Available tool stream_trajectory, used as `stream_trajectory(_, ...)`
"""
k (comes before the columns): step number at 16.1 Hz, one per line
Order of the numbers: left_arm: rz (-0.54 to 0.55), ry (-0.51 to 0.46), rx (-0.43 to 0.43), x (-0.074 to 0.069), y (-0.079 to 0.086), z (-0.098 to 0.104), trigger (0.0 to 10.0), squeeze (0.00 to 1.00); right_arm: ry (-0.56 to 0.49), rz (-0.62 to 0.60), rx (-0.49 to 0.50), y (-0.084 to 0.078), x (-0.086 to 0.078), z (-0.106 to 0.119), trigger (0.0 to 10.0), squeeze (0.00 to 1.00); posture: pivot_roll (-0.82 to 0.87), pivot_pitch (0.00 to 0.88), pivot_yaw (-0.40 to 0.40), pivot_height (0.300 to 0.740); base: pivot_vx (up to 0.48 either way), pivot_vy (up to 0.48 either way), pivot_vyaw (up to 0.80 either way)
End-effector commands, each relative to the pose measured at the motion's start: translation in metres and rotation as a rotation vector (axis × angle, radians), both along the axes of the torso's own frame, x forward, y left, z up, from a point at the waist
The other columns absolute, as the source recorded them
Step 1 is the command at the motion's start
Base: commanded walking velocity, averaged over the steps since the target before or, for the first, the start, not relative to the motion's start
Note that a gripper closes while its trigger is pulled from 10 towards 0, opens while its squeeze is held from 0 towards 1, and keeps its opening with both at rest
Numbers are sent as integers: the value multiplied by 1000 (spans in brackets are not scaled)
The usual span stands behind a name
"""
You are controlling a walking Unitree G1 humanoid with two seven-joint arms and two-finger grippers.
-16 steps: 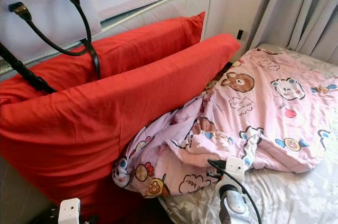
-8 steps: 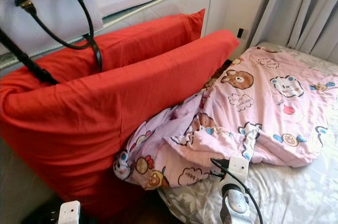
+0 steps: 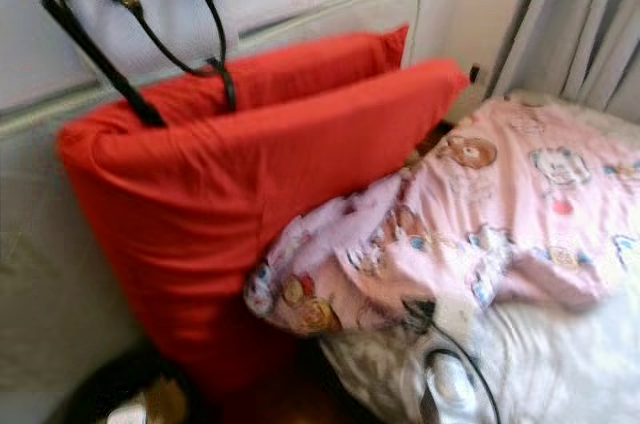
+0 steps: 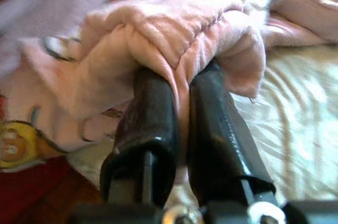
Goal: Clean up the room
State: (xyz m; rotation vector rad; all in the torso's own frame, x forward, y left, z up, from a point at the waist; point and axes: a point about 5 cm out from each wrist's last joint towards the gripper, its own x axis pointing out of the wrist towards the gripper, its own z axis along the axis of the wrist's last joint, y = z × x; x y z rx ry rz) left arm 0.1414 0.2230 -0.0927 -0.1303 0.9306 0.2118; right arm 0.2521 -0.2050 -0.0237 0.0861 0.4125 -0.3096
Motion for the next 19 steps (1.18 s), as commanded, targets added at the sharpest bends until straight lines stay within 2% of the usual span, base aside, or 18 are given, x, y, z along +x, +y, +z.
stream_trajectory(1, -11, -35, 20, 11, 4, 5, 10000, 0, -41, -31, -26, -4, 5, 7, 10000, 0, 72, 0, -22, 740, -277, 0, 0)
stream_trajectory(5, -15, -45, 20, 12, 4, 6, 10000, 0, -67, -61, -64, -10, 7, 12, 10000, 0, 72, 0, -22, 740, -278, 0, 0)
stream_trajectory(13, -24, -67, 25, 17, 3, 8, 10000, 0, -83, -43, -67, -5, 6, 12, 10000, 0, 71, 0, -22, 740, -279, 0, 0)
stream_trajectory(19, -37, -76, 40, 19, 1, 9, 10000, 0, -130, -10, -100, -3, 9, 18, 10000, 0, 70, 0, -24, 740, 0, 0, 0)
